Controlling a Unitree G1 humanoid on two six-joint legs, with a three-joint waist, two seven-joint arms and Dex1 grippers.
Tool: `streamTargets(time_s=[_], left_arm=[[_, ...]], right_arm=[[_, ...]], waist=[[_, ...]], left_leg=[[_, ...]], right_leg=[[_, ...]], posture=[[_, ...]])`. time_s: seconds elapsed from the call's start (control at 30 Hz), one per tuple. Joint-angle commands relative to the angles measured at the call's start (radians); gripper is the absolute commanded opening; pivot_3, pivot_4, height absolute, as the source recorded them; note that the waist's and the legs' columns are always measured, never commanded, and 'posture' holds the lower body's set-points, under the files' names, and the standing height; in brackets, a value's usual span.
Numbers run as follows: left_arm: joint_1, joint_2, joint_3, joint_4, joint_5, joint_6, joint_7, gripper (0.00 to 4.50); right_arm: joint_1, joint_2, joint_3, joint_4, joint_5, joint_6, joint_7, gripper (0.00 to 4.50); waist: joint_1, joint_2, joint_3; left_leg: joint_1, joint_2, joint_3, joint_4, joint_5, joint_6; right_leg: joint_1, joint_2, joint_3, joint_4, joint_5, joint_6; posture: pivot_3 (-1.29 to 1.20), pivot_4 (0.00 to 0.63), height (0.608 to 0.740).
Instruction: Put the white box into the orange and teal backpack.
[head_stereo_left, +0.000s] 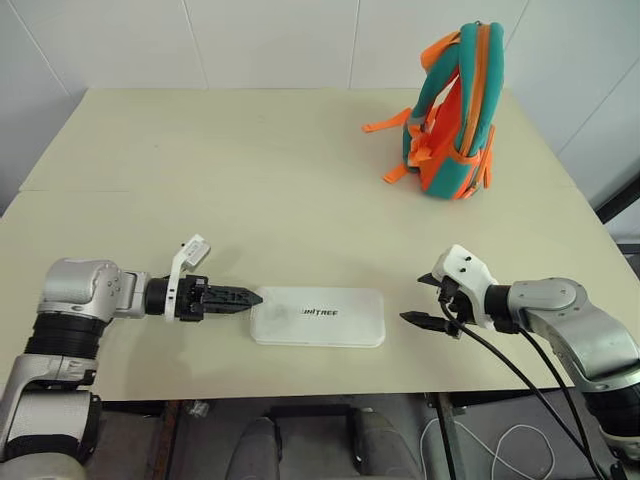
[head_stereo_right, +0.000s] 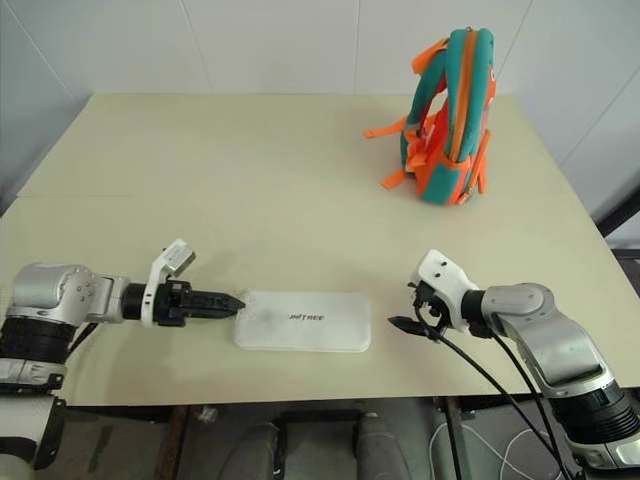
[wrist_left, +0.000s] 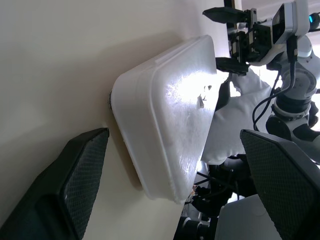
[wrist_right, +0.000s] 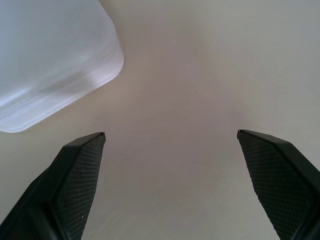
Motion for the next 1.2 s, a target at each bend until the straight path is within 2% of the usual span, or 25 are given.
streamTargets(time_s=[0.03, 0.5, 1.0, 1.1, 1.2], left_arm=[[0.015, -0.024, -0.018, -0.009, -0.016, 0.029, 0.020, 4.50], [0.047, -0.075, -0.018, -0.081, -0.040, 0.048, 0.077, 4.50], [0.101, -0.180, 0.082, -0.141, -0.044, 0.046, 0.210, 4.50], [0.106, -0.181, 0.098, -0.124, -0.033, 0.032, 0.230, 3.90], [0.103, -0.166, 0.109, -0.115, -0.042, 0.023, 0.224, 2.97]], right_arm=[[0.000, 0.004, -0.012, -0.029, 0.004, 0.001, -0.006, 4.48], [-0.023, 0.051, 0.022, -0.038, -0.004, 0.014, -0.033, 4.48], [-0.026, 0.073, 0.034, -0.056, 0.003, 0.039, -0.047, 4.48], [-0.019, 0.062, 0.026, -0.056, 0.002, 0.036, -0.043, 4.50], [-0.015, 0.055, 0.019, -0.052, 0.001, 0.033, -0.041, 4.50]], waist=[[0.002, 0.000, 0.000], [0.010, 0.000, 0.000], [0.011, 0.000, -0.001], [0.010, 0.000, -0.001], [0.010, 0.000, -0.001]], left_leg=[[0.000, 0.000, 0.000, 0.001, 0.000, 0.000], [0.000, 0.000, 0.000, 0.004, 0.000, 0.000], [0.001, -0.001, -0.001, 0.009, -0.001, 0.001], [0.002, -0.001, -0.001, 0.009, -0.001, 0.001], [0.002, -0.001, -0.001, 0.009, -0.001, 0.001]], right_leg=[[0.000, 0.000, 0.000, 0.000, 0.000, 0.000], [0.002, -0.001, 0.001, 0.000, 0.000, 0.000], [0.007, -0.001, 0.000, -0.004, 0.002, 0.000], [0.009, -0.002, 0.000, -0.005, 0.002, 0.000], [0.009, -0.002, 0.000, -0.006, 0.002, 0.000]], posture=[[0.00, 0.150, 0.740], [0.00, 0.150, 0.740], [0.00, 0.150, 0.740], [0.00, 0.150, 0.740], [0.00, 0.150, 0.740]])
